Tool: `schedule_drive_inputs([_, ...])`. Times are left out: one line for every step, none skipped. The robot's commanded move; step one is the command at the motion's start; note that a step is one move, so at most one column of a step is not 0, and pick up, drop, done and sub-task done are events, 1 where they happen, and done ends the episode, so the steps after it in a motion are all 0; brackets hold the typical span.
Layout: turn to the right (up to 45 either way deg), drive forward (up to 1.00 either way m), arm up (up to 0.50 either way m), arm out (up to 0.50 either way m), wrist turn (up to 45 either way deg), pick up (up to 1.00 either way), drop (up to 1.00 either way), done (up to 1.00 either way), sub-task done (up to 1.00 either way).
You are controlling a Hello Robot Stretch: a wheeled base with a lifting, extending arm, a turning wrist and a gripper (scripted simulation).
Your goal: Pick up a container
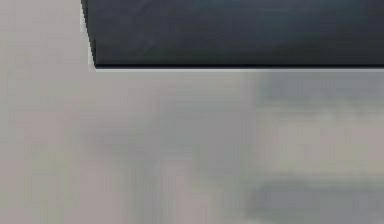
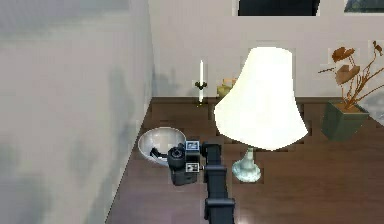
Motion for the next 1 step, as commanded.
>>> schedule_drive_inputs([0.0,0.0,0.0,0.0,0.0,0.0,0.0,1.0,0.0])
